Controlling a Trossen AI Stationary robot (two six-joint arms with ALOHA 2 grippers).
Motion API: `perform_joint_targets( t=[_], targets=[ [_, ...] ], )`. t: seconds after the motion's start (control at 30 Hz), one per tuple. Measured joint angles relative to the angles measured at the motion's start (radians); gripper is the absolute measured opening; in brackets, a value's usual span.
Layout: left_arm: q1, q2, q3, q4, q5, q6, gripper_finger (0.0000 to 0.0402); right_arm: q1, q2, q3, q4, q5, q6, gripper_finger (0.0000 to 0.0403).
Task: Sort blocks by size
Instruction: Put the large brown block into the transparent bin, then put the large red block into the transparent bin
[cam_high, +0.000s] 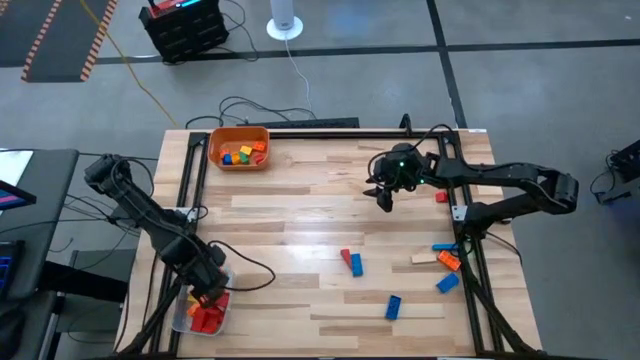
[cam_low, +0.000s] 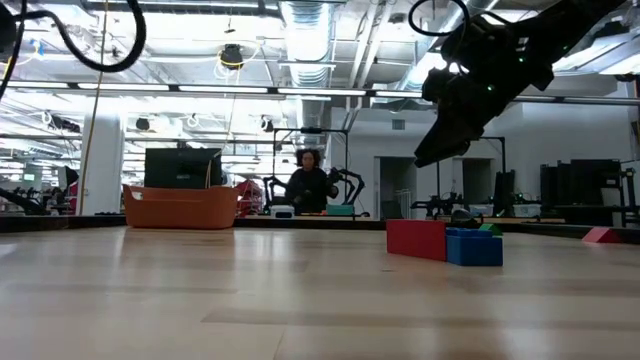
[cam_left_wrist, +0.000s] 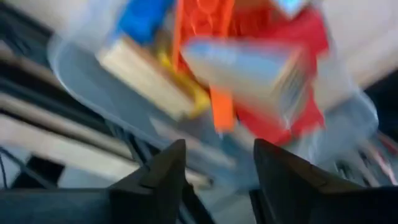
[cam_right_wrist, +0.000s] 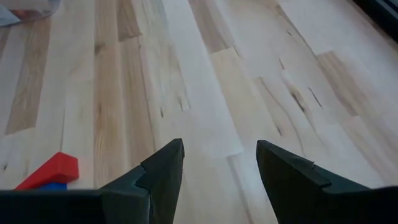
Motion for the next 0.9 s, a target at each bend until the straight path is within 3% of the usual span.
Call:
perform_joint_targets(
  t=[0.1, 0.23, 0.33, 0.47, 0.63, 0.77, 0.9],
  targets=[
    [0.046, -0.019, 0.000, 0.000, 0.103, 0.040, 0.0197, 0.016, 0.000, 0.000, -0.003, 0.000, -0.005, 0.0232],
    [0.149, -0.065, 0.002, -0.008, 0.071, 0.131, 0.0195, 0.046, 0.000, -0.003, -0.015, 0.000, -0.006, 0.0232],
    [0.255, -0.087, 0.002, -0.022, -0.081, 0.261, 0.0190, 0.078, 0.000, -0.039, 0.032, 0.000, 0.017, 0.0232],
    [0.381, -0.080, 0.002, 0.028, -0.381, 0.533, 0.0190, 0.134, 0.000, -0.115, 0.148, -0.001, 0.067, 0.0232],
    [0.502, -0.039, 0.002, 0.295, -0.692, 0.920, 0.0190, 0.216, 0.001, -0.145, 0.175, 0.023, 0.149, 0.0232],
    [0.563, 0.019, 0.002, 0.566, -0.738, 1.168, 0.0190, 0.318, 0.001, -0.145, 0.179, 0.085, 0.173, 0.0232],
    [0.598, 0.115, 0.002, 0.760, -0.736, 1.307, 0.0190, 0.445, 0.002, -0.145, 0.180, 0.213, 0.243, 0.0232]
  ],
)
